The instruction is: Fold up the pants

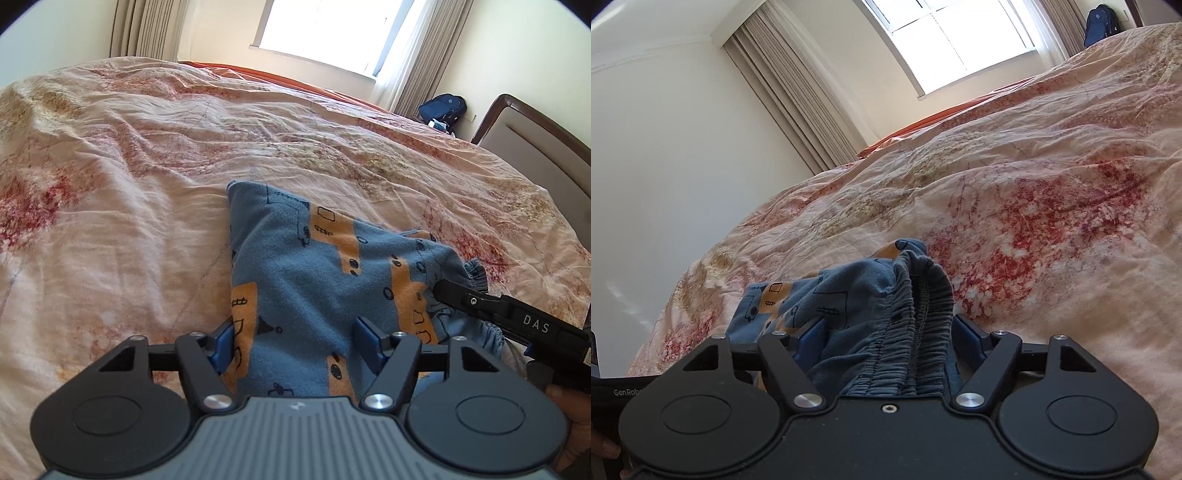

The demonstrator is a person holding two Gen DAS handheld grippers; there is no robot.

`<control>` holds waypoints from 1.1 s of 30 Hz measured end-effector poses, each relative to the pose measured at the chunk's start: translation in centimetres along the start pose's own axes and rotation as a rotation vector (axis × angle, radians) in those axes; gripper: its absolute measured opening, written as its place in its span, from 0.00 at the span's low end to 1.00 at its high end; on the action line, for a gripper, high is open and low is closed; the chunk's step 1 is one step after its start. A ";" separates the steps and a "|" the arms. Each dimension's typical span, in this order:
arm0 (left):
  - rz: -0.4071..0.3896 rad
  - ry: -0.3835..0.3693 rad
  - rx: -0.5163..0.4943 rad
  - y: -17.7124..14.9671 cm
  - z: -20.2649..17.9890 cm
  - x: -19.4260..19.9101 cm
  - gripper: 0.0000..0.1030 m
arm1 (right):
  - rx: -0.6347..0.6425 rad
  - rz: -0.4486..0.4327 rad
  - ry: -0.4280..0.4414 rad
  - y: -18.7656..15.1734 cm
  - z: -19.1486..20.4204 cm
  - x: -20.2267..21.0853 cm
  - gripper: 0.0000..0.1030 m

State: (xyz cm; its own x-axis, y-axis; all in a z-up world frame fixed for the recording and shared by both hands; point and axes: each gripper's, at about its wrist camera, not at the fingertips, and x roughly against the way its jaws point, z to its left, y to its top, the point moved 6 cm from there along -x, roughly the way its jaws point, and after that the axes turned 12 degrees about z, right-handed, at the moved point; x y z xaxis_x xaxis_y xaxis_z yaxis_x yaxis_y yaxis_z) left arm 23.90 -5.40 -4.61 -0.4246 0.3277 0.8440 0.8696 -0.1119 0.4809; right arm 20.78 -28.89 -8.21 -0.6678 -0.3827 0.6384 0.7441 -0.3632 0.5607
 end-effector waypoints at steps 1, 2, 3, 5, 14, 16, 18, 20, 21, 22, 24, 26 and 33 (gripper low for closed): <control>-0.002 0.017 -0.012 0.0 -0.2 0.1 0.59 | -0.003 0.000 -0.005 0.0 -0.1 0.0 0.60; -0.004 0.030 -0.026 0.0 -0.3 0.1 0.53 | -0.007 0.001 -0.008 0.0 -0.2 -0.1 0.57; -0.008 0.043 -0.035 0.0 -0.4 0.2 0.51 | -0.007 0.001 -0.012 0.0 -0.2 0.0 0.55; -0.010 0.053 -0.039 0.1 -0.4 0.3 0.44 | -0.004 -0.002 -0.024 -0.1 -0.2 -0.1 0.51; -0.035 0.071 -0.050 0.4 -0.6 1.4 0.18 | 0.025 -0.058 0.000 -0.2 0.5 0.7 0.29; -0.047 0.076 -0.059 0.6 -0.8 1.9 0.16 | 0.038 -0.080 0.008 -0.1 0.9 1.1 0.27; -0.071 0.075 -0.061 0.9 -0.9 2.6 0.15 | 0.064 -0.117 0.031 0.0 1.4 1.7 0.24; -0.099 0.072 -0.066 1.3 -0.7 3.4 0.15 | 0.095 -0.163 0.058 0.2 2.2 2.3 0.24; -0.122 0.081 -0.072 1.7 -0.5 4.0 0.15 | 0.109 -0.186 0.070 0.4 2.6 2.6 0.23; -0.144 0.092 -0.077 2.0 -0.3 4.5 0.15 | 0.121 -0.206 0.082 0.6 3.0 2.7 0.23; -0.180 0.121 -0.073 3.0 0.7 5.6 0.15 | 0.133 -0.226 0.116 1.5 4.1 2.4 0.23; -0.201 0.145 -0.049 4.1 2.1 6.2 0.15 | 0.162 -0.233 0.145 2.6 5.7 1.4 0.23; -0.273 0.141 0.031 8.6 7.9 5.5 0.15 | 0.267 -0.208 0.180 7.2 10.9 -4.7 0.23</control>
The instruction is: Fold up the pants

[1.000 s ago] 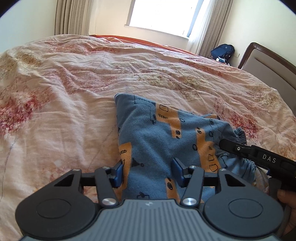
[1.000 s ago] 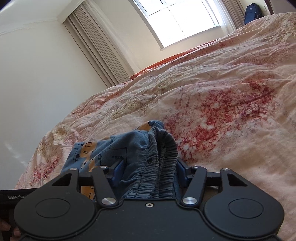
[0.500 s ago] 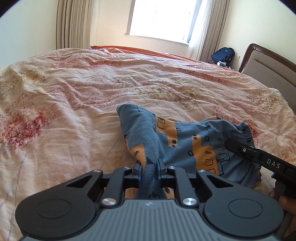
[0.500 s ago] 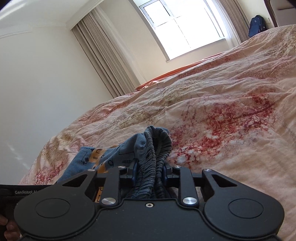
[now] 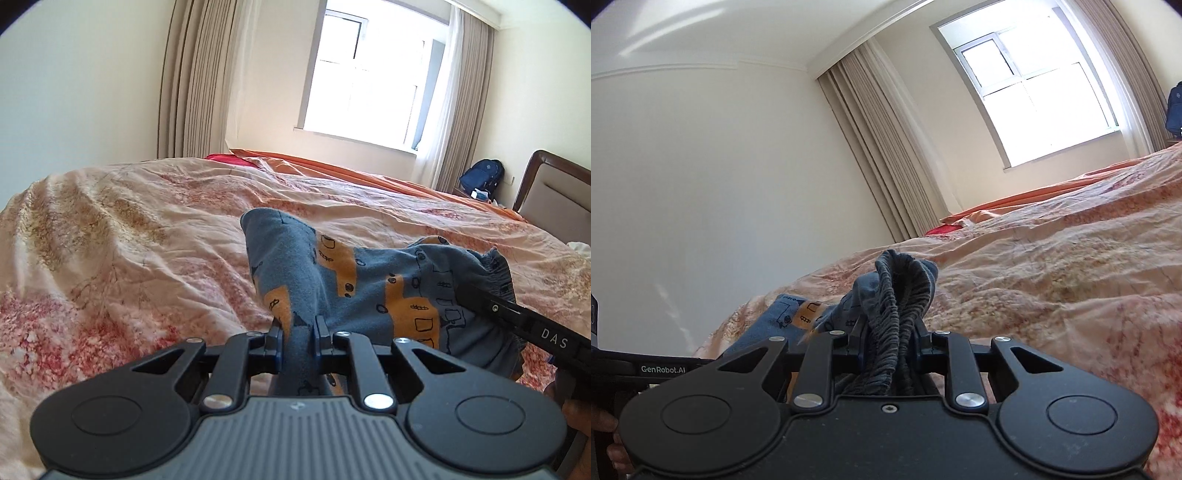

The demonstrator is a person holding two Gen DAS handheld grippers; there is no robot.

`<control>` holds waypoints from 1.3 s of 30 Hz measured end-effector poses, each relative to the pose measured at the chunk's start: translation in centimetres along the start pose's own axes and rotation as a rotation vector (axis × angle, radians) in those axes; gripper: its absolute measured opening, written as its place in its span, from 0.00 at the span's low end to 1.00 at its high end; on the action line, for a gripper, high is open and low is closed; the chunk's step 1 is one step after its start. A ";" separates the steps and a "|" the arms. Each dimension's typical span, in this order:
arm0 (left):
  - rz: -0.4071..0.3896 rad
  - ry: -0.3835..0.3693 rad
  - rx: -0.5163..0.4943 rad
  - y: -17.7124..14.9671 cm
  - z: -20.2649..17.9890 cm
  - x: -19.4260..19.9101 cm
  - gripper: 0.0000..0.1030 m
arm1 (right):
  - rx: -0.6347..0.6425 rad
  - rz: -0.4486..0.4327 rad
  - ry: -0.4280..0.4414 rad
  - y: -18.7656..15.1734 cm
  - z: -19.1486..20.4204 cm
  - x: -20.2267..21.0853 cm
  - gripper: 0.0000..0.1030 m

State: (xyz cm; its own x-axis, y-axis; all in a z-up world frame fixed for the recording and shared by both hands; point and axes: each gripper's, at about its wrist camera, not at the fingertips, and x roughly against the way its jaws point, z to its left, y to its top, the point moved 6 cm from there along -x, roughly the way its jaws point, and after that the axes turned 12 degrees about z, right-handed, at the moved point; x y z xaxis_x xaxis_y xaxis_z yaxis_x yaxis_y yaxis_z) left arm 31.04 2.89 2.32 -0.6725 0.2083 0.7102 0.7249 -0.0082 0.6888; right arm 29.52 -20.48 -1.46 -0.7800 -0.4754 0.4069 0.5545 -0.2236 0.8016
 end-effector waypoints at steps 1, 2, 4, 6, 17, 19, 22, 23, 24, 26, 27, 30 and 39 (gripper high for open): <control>0.000 -0.006 0.006 0.3 0.3 -0.8 0.15 | 0.005 0.001 -0.003 0.4 0.0 -0.9 0.23; 0.002 -0.013 0.010 0.5 0.5 -1.5 0.15 | 0.005 0.004 -0.005 0.7 -0.2 -1.6 0.23; 0.018 -0.028 0.029 0.4 0.7 -3.3 0.15 | -0.010 0.013 -0.016 1.0 -1.0 -2.8 0.23; 0.051 -0.027 0.037 -0.2 0.6 -5.2 0.15 | -0.034 0.039 -0.032 0.6 -1.9 -3.7 0.24; 0.068 0.019 0.040 -1.6 0.8 -5.8 0.31 | -0.113 0.110 -0.090 -1.7 -4.7 -4.6 0.42; 0.062 0.019 0.042 -1.6 0.8 -5.1 0.41 | -0.122 0.097 -0.099 -1.7 -4.9 -4.2 0.57; 0.040 0.045 0.057 -1.6 0.7 -3.4 0.74 | -0.139 0.062 -0.116 -1.5 -5.2 -3.1 0.76; 0.025 0.053 0.065 -1.5 0.7 -2.8 0.82 | -0.138 0.051 -0.124 -1.4 -5.2 -2.6 0.79; 0.009 0.056 0.069 -1.5 0.6 -2.0 0.84 | -0.136 0.039 -0.133 -1.4 -5.1 -2.1 0.83; -0.016 0.057 0.074 -1.4 0.4 -0.6 0.92 | -0.123 0.012 -0.148 -1.3 -4.8 -1.0 0.90; -0.030 0.058 0.077 -1.4 0.2 0.3 0.94 | -0.113 -0.003 -0.156 -1.3 -4.4 -0.4 0.95; -0.073 0.065 0.080 -1.7 -0.3 2.9 0.99 | -0.081 -0.048 -0.167 -1.3 -3.2 1.5 0.99; -0.167 0.073 0.077 -5.1 -1.9 10.1 1.00 | 0.009 -0.182 -0.202 -3.3 1.3 9.1 1.00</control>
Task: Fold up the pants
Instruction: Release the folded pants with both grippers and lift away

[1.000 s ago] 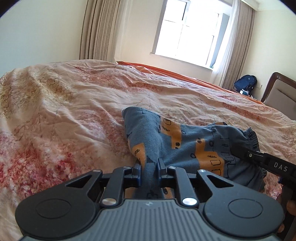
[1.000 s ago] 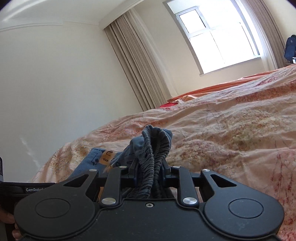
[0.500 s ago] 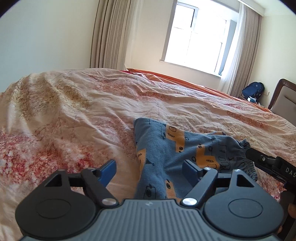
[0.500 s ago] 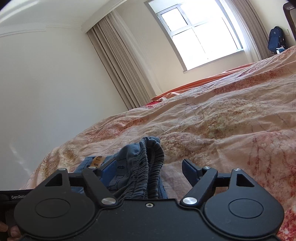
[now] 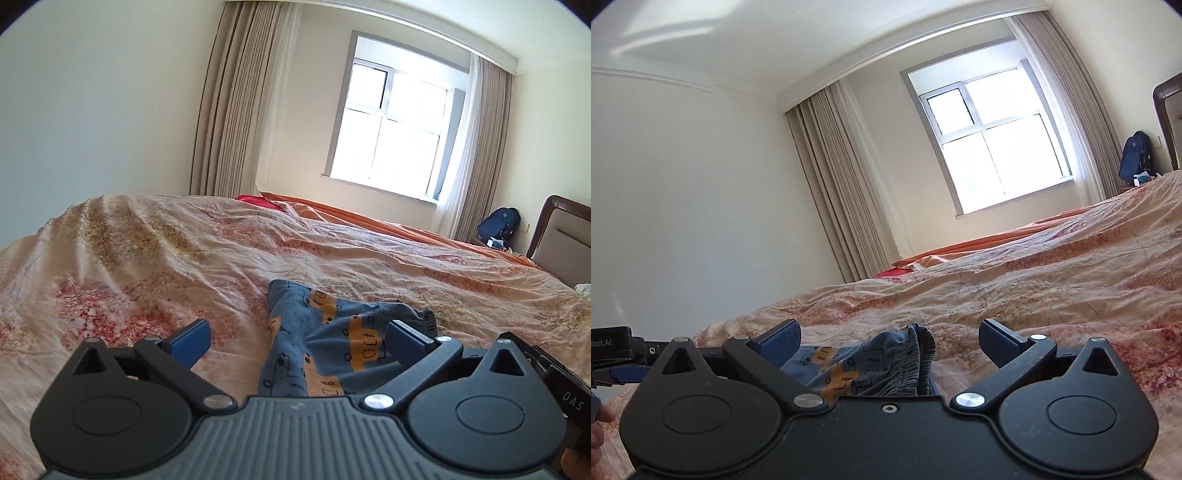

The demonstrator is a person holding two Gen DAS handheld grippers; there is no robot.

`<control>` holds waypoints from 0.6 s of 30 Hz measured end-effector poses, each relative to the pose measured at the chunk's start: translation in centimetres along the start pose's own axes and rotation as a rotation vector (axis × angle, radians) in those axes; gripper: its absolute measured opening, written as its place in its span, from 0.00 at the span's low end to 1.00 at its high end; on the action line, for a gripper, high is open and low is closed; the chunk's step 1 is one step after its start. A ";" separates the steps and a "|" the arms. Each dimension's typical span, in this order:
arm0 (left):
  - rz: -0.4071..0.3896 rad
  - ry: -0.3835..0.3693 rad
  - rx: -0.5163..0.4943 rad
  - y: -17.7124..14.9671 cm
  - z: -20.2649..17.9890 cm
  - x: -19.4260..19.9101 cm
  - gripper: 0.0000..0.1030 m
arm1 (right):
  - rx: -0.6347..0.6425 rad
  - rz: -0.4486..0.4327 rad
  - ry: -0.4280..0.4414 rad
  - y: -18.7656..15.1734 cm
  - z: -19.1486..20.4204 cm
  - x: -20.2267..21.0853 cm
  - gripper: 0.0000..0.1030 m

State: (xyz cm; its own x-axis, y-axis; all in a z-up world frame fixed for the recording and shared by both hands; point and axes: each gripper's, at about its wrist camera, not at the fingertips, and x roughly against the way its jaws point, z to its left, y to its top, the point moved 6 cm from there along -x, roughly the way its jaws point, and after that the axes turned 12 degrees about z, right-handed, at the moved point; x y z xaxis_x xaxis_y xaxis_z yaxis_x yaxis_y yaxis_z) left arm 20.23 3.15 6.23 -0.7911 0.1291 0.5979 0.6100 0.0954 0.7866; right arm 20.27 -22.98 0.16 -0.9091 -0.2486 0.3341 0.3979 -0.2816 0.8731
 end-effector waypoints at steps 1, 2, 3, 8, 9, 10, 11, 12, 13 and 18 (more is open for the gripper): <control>-0.003 0.002 -0.003 -0.6 0.0 0.7 1.00 | 0.022 -0.016 -0.012 -0.3 0.3 1.0 1.00; -0.004 0.004 -0.006 -1.2 0.0 1.3 1.00 | 0.049 -0.032 -0.024 -0.6 0.6 1.8 1.00; -0.006 0.007 -0.008 -1.8 0.0 1.9 1.00 | 0.071 -0.047 -0.034 -0.8 0.9 2.5 1.00; -0.018 0.034 -0.024 -4.6 0.1 4.2 1.00 | 0.060 -0.100 -0.046 -2.1 1.2 5.8 1.00; -0.020 0.038 -0.032 -5.2 0.1 4.6 1.00 | 0.058 -0.110 -0.052 -2.4 1.2 6.4 1.00; -0.020 0.042 -0.038 -5.7 0.1 4.8 1.00 | 0.059 -0.117 -0.057 -2.7 1.2 6.9 1.00; -0.019 0.045 -0.040 -6.2 0.1 5.1 1.00 | 0.060 -0.120 -0.063 -3.0 1.2 7.3 1.00; -0.018 0.048 -0.038 -6.6 0.1 5.3 1.00 | 0.061 -0.121 -0.067 -3.2 1.2 7.6 1.00; -0.020 0.051 -0.036 -7.1 0.1 5.6 1.00 | 0.059 -0.117 -0.072 -3.6 1.2 8.0 1.00; -0.038 0.050 -0.046 -9.1 0.1 6.7 1.00 | 0.057 -0.084 -0.096 -5.7 1.1 9.5 1.00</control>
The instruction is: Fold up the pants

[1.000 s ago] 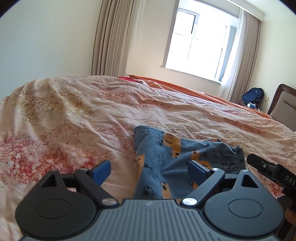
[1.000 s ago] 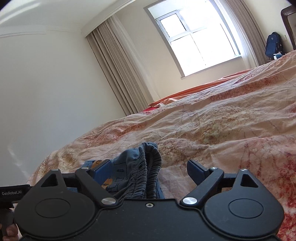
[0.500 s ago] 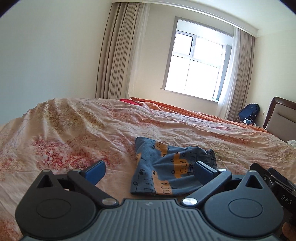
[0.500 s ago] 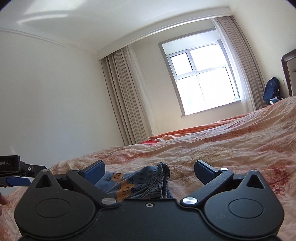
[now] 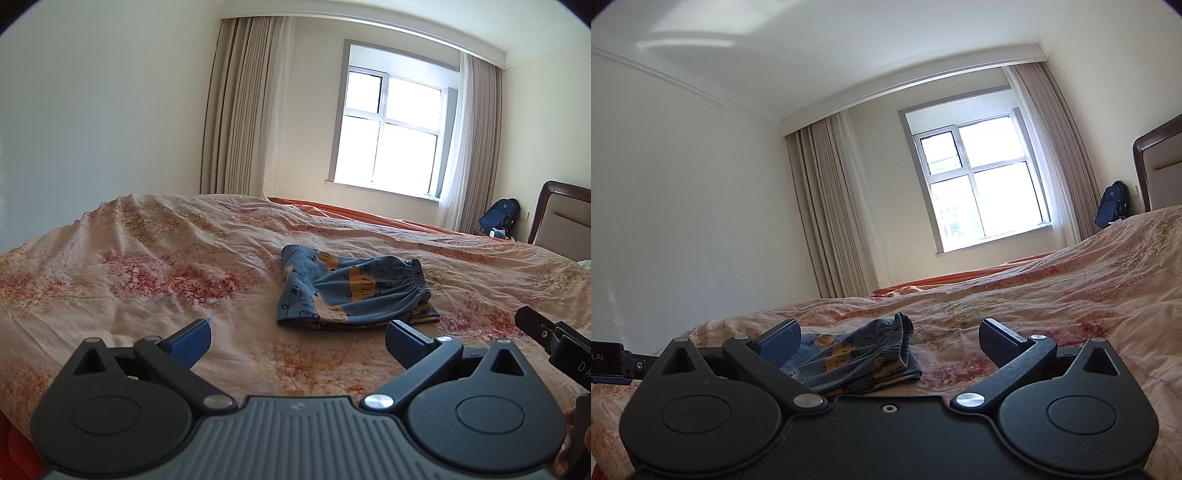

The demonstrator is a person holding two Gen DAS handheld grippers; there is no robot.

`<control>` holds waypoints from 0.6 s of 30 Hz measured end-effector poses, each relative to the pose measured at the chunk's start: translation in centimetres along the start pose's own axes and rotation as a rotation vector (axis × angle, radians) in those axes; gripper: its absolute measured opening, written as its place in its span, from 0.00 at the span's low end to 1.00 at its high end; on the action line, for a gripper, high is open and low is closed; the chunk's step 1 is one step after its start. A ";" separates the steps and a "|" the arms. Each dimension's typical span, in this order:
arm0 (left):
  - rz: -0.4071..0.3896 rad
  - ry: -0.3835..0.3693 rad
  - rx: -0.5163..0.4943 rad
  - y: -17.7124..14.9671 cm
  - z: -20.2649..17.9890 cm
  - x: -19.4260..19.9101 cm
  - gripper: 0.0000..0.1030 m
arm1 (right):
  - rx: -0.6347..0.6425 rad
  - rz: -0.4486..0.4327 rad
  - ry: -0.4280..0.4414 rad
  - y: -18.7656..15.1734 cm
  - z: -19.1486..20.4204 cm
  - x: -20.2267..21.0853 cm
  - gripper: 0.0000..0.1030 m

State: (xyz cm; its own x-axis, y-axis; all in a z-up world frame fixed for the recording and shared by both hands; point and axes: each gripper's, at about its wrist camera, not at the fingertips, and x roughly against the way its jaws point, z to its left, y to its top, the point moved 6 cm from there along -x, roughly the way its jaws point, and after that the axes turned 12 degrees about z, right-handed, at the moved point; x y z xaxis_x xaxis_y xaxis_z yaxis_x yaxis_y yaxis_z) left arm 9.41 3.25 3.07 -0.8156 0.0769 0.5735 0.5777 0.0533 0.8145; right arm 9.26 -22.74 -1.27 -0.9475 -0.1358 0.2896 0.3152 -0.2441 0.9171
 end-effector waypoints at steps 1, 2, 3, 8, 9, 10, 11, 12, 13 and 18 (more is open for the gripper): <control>0.003 0.001 -0.002 -0.4 0.0 0.1 1.00 | 0.004 0.010 -0.008 -0.4 0.1 0.2 1.00; 0.006 0.001 -0.003 -0.9 0.1 0.1 1.00 | 0.006 0.023 -0.014 -0.7 0.1 0.4 1.00; 0.008 -0.001 -0.003 -1.3 0.2 0.2 1.00 | 0.009 0.035 -0.019 -1.0 0.1 0.5 1.00; 0.009 0.026 -0.016 -3.5 0.7 -0.2 1.00 | 0.060 0.073 -0.060 -2.4 0.6 0.8 1.00; 0.011 0.031 -0.009 -3.7 0.9 -0.3 1.00 | 0.066 0.077 -0.064 -2.6 0.6 1.1 1.00; 0.009 0.036 0.008 -4.0 1.1 -0.4 1.00 | 0.069 0.081 -0.066 -2.8 0.7 1.1 1.00; 0.004 0.041 0.023 -4.2 1.4 -0.4 1.00 | 0.074 0.084 -0.070 -2.9 0.7 1.0 1.00; -0.002 0.045 0.039 -4.4 1.7 -0.4 1.00 | 0.081 0.086 -0.074 -2.9 0.8 0.9 1.00; -0.007 0.049 0.052 -4.6 1.9 -0.3 1.00 | 0.088 0.090 -0.077 -3.0 0.9 0.8 1.00; -0.019 0.076 0.078 -5.2 2.4 -0.2 1.00 | 0.135 0.121 -0.077 -3.7 1.6 0.1 1.00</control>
State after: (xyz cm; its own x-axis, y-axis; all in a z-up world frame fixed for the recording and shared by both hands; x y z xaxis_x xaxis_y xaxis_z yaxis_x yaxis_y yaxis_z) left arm 6.65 5.33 -1.52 -0.8246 -0.0008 0.5657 0.5607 0.1315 0.8175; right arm 7.88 -20.32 -4.20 -0.9061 -0.0815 0.4151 0.4218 -0.0990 0.9013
